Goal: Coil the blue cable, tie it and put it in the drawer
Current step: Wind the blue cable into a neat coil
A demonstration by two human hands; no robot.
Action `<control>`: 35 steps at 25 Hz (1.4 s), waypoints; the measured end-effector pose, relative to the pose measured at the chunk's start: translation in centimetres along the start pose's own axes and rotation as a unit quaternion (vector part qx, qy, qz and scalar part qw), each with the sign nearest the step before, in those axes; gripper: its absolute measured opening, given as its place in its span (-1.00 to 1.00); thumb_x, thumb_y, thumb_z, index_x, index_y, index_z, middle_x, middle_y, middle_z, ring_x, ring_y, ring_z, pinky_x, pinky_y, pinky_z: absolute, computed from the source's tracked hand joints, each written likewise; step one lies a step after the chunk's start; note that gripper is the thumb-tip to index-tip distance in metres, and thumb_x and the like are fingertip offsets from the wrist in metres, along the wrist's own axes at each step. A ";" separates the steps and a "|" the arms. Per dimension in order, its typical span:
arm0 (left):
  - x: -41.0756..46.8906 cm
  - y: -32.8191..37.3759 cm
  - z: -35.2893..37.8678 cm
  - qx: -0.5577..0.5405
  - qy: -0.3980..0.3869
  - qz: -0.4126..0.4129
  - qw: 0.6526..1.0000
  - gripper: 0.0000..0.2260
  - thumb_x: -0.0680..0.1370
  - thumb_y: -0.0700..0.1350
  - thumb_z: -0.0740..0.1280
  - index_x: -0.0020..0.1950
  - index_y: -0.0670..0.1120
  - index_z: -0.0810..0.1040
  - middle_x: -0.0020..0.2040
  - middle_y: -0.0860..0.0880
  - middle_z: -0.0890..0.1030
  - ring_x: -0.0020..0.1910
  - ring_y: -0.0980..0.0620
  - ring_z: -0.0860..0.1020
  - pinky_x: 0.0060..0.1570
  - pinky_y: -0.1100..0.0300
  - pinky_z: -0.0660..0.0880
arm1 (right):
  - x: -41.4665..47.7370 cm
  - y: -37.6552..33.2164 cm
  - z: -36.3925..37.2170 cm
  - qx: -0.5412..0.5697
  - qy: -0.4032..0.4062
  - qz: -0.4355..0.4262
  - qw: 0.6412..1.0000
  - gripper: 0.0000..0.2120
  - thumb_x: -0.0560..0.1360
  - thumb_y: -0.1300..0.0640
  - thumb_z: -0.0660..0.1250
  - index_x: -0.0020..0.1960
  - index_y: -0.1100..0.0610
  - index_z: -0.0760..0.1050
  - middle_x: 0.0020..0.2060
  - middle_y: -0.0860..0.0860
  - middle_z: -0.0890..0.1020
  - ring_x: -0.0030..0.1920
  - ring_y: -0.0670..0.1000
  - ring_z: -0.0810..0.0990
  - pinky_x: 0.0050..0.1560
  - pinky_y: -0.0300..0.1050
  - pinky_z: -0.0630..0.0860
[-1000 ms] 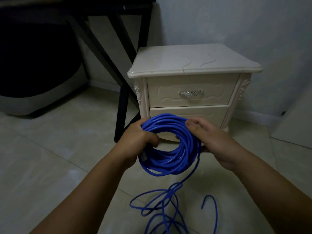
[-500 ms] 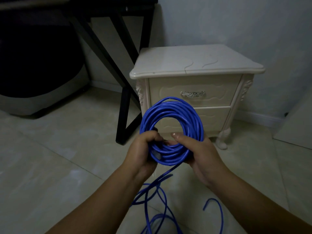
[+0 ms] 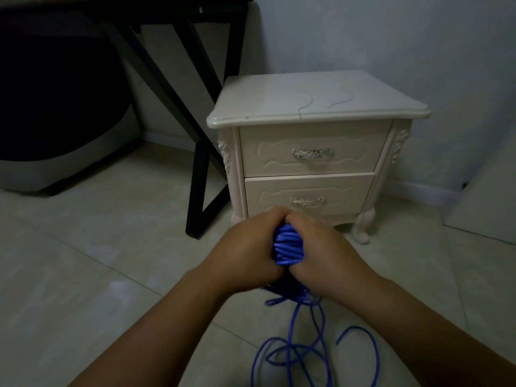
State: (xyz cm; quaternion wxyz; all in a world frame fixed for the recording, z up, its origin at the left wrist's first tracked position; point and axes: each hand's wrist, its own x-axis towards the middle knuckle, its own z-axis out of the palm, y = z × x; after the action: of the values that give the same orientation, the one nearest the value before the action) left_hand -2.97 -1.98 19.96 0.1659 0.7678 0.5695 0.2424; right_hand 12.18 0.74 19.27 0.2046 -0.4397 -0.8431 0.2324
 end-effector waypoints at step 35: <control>0.0 -0.2 -2.5 -0.260 -0.037 -0.108 0.959 0.03 0.21 0.04 0.59 0.52 0.25 0.04 0.33 0.21 0.33 0.20 0.25 0.47 0.04 0.36 0.51 | 1.2 0.5 -1.8 0.160 0.133 0.146 0.967 -0.60 0.35 0.35 0.40 0.03 -0.05 0.41 -0.15 -0.08 0.54 -0.22 -0.11 0.55 -0.35 -0.40 0.42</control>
State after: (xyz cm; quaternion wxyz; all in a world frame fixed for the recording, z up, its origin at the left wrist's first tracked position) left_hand -4.51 -2.03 21.90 0.4060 0.6401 0.5599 0.3346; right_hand 12.87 2.38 20.57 0.3467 -0.5463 -0.6870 0.3308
